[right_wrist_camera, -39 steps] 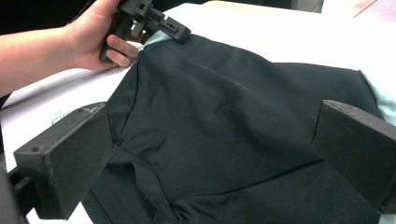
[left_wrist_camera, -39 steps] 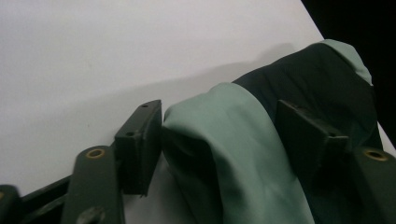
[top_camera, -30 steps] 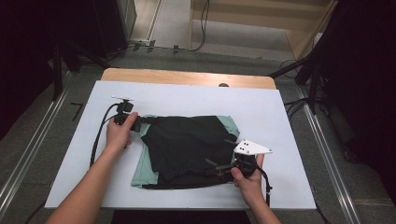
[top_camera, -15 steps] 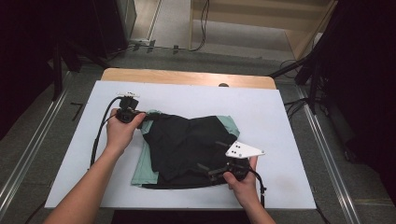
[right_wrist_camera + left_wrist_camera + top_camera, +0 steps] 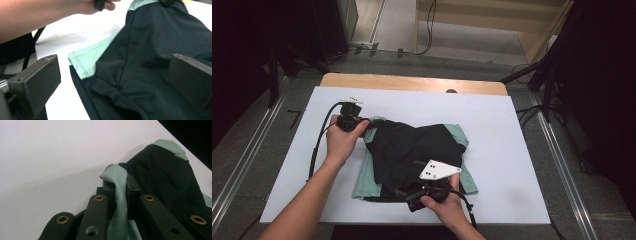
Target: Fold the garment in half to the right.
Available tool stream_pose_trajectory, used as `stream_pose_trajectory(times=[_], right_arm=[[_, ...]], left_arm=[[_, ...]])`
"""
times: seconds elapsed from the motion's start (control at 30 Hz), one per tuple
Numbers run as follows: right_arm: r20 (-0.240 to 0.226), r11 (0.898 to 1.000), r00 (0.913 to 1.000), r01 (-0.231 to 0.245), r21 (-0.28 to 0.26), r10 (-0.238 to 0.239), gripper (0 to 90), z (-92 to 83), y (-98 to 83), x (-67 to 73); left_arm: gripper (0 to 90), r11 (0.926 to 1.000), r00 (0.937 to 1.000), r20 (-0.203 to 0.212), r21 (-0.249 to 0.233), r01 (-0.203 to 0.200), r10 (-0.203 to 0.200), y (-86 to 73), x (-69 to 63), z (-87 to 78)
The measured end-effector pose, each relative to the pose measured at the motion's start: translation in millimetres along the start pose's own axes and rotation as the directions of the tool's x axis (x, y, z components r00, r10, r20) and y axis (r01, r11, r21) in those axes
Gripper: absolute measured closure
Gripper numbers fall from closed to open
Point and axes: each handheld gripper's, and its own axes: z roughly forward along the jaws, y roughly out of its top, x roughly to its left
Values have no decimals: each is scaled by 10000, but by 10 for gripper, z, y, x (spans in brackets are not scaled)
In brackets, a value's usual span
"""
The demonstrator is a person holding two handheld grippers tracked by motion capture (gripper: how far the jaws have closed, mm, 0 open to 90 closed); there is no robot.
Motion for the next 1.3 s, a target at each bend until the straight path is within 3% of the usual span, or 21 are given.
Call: stream_pose_trajectory(times=[0.4,0.7,1.0,1.3], right_arm=[[-286,9995,9996,-23,324,33,0,301,69,168],[-370,9953,9993,51,967,-15,0,573,51,284],[-240,9855,9994,269,1677,-232,0,813,30,381],[74,9643,9987,462,2609,-499,0,989,-3,445]], left_arm=[[822,10000,10000,-19,-16,-86,86,16,-45,-6],[821,9999,9999,-66,-6,-135,135,17,-50,-6],[821,9999,9999,-56,-4,-140,140,19,-59,-13],[821,9999,9999,-54,-15,-138,138,19,-63,-10]])
